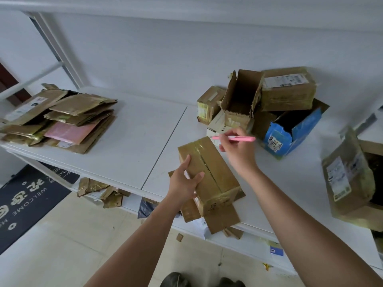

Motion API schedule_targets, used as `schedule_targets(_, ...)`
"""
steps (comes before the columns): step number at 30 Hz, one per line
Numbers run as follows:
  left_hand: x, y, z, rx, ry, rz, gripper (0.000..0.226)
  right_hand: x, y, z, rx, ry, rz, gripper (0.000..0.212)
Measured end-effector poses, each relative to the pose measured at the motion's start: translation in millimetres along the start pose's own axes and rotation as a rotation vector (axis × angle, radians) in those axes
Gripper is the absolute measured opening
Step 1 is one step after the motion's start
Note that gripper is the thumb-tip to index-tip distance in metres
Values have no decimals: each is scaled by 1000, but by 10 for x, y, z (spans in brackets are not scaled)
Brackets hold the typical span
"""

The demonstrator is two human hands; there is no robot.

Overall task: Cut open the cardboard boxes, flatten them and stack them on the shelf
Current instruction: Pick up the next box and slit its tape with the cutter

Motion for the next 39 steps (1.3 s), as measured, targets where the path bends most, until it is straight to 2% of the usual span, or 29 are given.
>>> schedule_targets(2, 15, -29, 2, -1, -20, 17, 72, 0, 230, -21, 195, 140, 97, 5)
schedule_targets(4, 19, -41, -8, 68, -20, 19, 73, -30, 372, -123, 295, 205, 90, 2)
schedule_targets(5, 25, -43, -37, 194, 22, 12, 74, -54, 397, -179, 295, 220, 54, 2)
schedule_targets(8, 110, 3, -205, 769, 208, 12, 81, -72, 384, -307, 215, 231, -43, 6)
schedule_targets(13, 301, 29, -396, 1058, 206, 91, 95, -72, 388, -331, 83, 169, -54, 18)
schedule_targets(20, 393, -52, -434, 1111, 311, 178, 99, -57, 453, -249, 79, 59, 0, 11)
schedule_targets(26, 382, -87, -522, 1173, 262, 260, 100, 18, 521, -226, 110, 48, 57, 1)
schedule_targets(32, 355, -68, -540, 1197, 255, 254, 100, 37, 570, -243, 4, 1, 15, 16)
schedule_targets(39, 364, -66, -549, 1220, 256, 237, 96, 53, 608, -214, -88, -93, 22, 21)
Point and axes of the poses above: each hand's wrist, its own x-axis towards the middle knuckle, its own y-axis out of the palm, z = x × y, the point moved 3 cm from there along x, towards the middle knuckle, and after that the axes turned 9 degrees about -x, right-handed, at the moved point
